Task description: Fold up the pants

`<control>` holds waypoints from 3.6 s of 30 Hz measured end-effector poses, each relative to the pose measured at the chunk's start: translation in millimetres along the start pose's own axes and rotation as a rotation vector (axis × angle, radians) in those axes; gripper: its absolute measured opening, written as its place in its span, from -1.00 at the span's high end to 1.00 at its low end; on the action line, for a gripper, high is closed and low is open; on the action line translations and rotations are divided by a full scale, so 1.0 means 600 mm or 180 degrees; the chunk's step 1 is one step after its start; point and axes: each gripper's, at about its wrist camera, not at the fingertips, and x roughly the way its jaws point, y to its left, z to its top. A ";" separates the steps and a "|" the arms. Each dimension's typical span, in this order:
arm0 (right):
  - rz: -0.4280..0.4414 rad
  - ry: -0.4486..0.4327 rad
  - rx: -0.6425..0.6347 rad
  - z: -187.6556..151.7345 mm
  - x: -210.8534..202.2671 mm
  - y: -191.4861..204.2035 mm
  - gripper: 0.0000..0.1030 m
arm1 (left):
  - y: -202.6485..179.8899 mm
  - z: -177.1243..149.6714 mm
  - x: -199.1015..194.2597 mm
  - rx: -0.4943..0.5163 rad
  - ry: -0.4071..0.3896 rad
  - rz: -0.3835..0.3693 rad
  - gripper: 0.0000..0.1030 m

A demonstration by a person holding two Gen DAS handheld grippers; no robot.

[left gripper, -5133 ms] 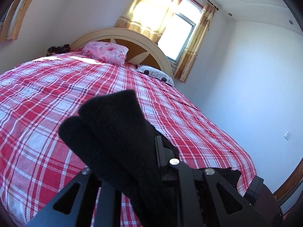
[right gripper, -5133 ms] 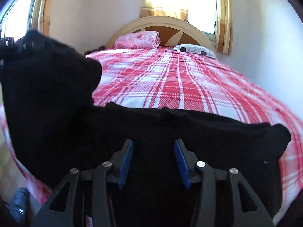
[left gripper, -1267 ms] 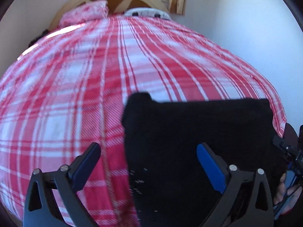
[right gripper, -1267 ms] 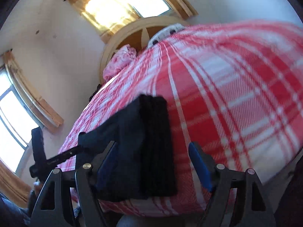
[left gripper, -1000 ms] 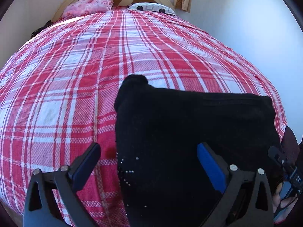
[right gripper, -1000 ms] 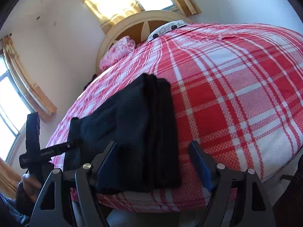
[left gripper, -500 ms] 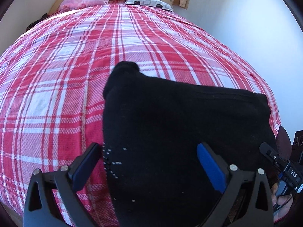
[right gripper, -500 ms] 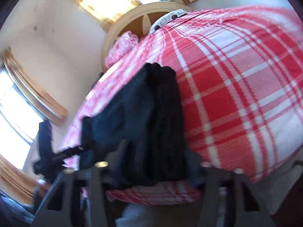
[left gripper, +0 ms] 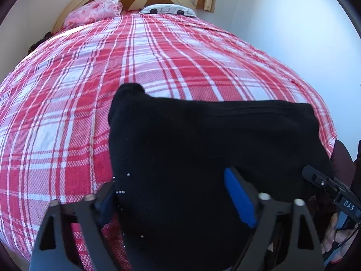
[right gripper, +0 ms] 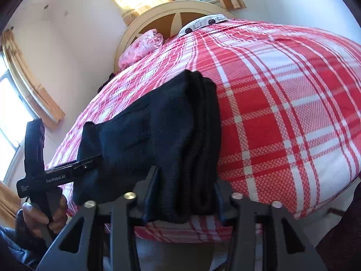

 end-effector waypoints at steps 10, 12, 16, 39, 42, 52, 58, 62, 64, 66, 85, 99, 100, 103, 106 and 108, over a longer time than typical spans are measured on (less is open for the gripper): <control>-0.0014 -0.0064 -0.0298 0.027 -0.039 0.071 0.41 | 0.029 0.033 -0.026 -0.0163 -0.0071 -0.0143 0.50; 0.0031 -0.0104 -0.0465 0.047 -0.048 0.102 0.41 | 0.036 0.039 -0.035 -0.0187 -0.0143 -0.0129 0.53; 0.0168 -0.0126 -0.0774 0.088 -0.048 0.167 0.42 | 0.069 0.061 -0.059 -0.0300 -0.0305 -0.0034 0.54; 0.0730 0.0163 -0.1240 0.148 0.107 0.383 0.42 | 0.285 0.062 -0.113 -0.0833 -0.0400 0.0669 0.54; 0.0826 0.0201 -0.1314 0.153 0.139 0.415 0.42 | 0.313 0.066 -0.125 -0.0843 -0.0464 0.0859 0.54; 0.1074 0.0208 -0.1413 0.195 0.291 0.523 0.42 | 0.423 0.114 -0.116 -0.0941 -0.0637 0.1502 0.54; 0.1126 0.0171 -0.1135 0.212 0.397 0.525 0.42 | 0.482 0.145 -0.053 -0.1032 -0.0519 0.1691 0.54; 0.0985 0.0274 -0.1026 0.197 0.457 0.505 0.42 | 0.494 0.140 -0.016 -0.0986 -0.0394 0.1767 0.54; 0.0905 0.0306 -0.1017 0.194 0.474 0.496 0.42 | 0.499 0.138 -0.007 -0.1010 -0.0378 0.1754 0.54; 0.0851 0.0306 -0.1029 0.189 0.481 0.489 0.42 | 0.503 0.138 -0.001 -0.0992 -0.0375 0.1765 0.54; 0.0955 0.0609 -0.0418 0.192 0.520 0.427 -0.10 | 0.500 0.122 0.008 -0.0688 -0.0333 0.2223 -0.41; 0.0541 -0.0164 -0.1164 0.155 0.402 0.513 -0.10 | 0.431 0.103 -0.053 -0.0844 -0.0542 0.2160 -0.93; 0.0520 -0.0134 -0.1221 0.148 0.405 0.516 -0.10 | 0.429 0.100 -0.043 -0.0830 -0.0481 0.2184 -0.93; 0.0376 -0.0078 -0.1395 0.128 0.409 0.519 -0.10 | 0.430 0.088 -0.012 -0.0819 -0.0249 0.2191 -0.93; 0.0304 0.0080 -0.1360 0.128 0.423 0.505 -0.10 | 0.432 0.077 -0.002 -0.0834 -0.0258 0.2186 -0.95; 0.0307 0.0133 -0.1281 0.127 0.429 0.492 -0.10 | 0.435 0.076 -0.008 -0.0857 -0.0278 0.2154 -0.97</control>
